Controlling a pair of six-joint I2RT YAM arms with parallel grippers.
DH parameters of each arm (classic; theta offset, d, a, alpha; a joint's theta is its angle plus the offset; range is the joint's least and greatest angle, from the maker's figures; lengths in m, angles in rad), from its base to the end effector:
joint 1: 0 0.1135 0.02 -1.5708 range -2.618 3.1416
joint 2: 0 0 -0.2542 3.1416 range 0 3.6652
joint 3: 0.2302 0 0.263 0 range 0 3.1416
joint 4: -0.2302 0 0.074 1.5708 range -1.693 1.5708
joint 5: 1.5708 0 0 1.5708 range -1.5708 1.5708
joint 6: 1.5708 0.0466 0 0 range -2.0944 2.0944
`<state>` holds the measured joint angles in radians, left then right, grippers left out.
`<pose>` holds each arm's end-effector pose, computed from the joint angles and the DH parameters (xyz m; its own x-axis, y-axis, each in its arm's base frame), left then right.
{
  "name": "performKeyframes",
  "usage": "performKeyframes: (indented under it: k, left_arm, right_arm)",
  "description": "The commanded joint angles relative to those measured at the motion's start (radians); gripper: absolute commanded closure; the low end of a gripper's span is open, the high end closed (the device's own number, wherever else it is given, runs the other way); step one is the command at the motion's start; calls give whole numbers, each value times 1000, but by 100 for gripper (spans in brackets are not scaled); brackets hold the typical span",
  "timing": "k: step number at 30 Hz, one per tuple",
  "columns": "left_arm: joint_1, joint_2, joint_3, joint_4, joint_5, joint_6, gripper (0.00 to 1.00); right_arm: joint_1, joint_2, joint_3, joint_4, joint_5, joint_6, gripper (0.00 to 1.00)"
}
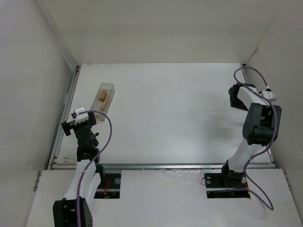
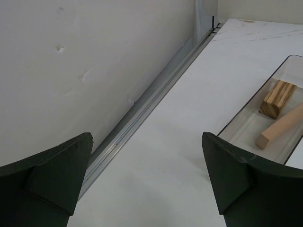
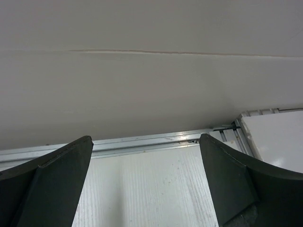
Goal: Build the wood block tower
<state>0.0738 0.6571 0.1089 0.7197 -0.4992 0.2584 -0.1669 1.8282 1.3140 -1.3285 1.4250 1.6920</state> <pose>0.1796 0.0356 0.2062 0.0278 0.2270 -0.9735 -0.5609 0.8097 0.1728 0.3034 -0.0979 0.2078 -0.1213 0.1667 -0.9785 0.9717 -0.1815 -0.1514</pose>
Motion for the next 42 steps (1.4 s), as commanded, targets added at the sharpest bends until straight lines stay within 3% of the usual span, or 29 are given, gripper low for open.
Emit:
performKeyframes:
  k: [1,2,5,7,8,9,10,11,12,13,14,17,19,22,24,25,26,30,32,42]
  left_arm:
    - [4,-27,46,24,45,-19,1]
    - [4,-27,46,24,45,-19,1]
    - [4,-18,76,-1,76,13,1]
    - [14,1,165,-110,218,68,1]
    - [14,12,234,-307,316,108,1]
    - [24,39,359,-380,411,219,1]
    - [24,62,420,-443,559,255,1]
    - [24,93,478,-541,612,281,1]
    - [24,131,597,-587,652,307,1]
    - [24,232,662,-635,691,324,1]
    - [24,293,734,-752,691,324,1]
    - [24,563,1058,-986,766,352,1]
    - [24,688,1284,-1213,816,372,1]
    - [15,936,1484,-1400,844,334,1]
    - [5,1108,1650,-1450,779,279,3]
    - [4,1157,1690,-1482,753,259,8]
    - [4,1200,1741,-1482,723,222,23]
    - [-5,1308,1731,-1458,595,139,58]
    - [-5,1317,1712,-1430,553,114,64]
    - [-23,1277,1508,-1326,397,52,65]
  right_arm:
    - [30,-20,86,-54,73,-97,0]
    - [53,-11,117,-54,74,-98,0]
    - [168,25,288,-54,173,-305,0]
    - [264,40,414,-54,189,-357,0]
    - [300,54,558,-54,169,-379,0]
    - [332,101,636,-41,122,-414,0]
    - [361,132,712,135,68,-669,0]
    - [406,153,787,354,-42,-967,0]
    - [420,154,771,549,-245,-1240,0]
    - [431,132,739,683,-745,-1511,4]
    - [460,109,702,841,-893,-1532,2]
    - [500,40,593,1041,-1180,-1533,0]
    - [530,58,593,1062,-1270,-1542,0]
    - [572,118,672,956,-1214,-1580,0]
    - [589,166,685,878,-1101,-1589,0]
    - [608,166,667,865,-1071,-1589,0]
    - [618,166,639,865,-1051,-1598,0]
    - [653,86,476,914,-1020,-1598,0]
    - [662,66,418,924,-1020,-1574,0]
    - [714,74,372,914,-1008,-1552,0]
